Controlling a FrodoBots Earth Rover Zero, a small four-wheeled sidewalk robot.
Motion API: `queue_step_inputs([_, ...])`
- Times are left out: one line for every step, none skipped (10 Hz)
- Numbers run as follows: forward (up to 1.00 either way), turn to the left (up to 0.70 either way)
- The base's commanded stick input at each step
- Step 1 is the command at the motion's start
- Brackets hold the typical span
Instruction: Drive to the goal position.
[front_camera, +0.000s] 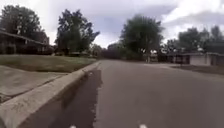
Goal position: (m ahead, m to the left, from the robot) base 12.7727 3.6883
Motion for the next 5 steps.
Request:
queue_step_inputs([0.70, 0.00])
queue_step_inputs([0.70, 0.00])
queue_step_inputs([0.70, 0.00])
queue_step_inputs([0.70, 0.00])
queue_step_inputs([0.70, 0.00])
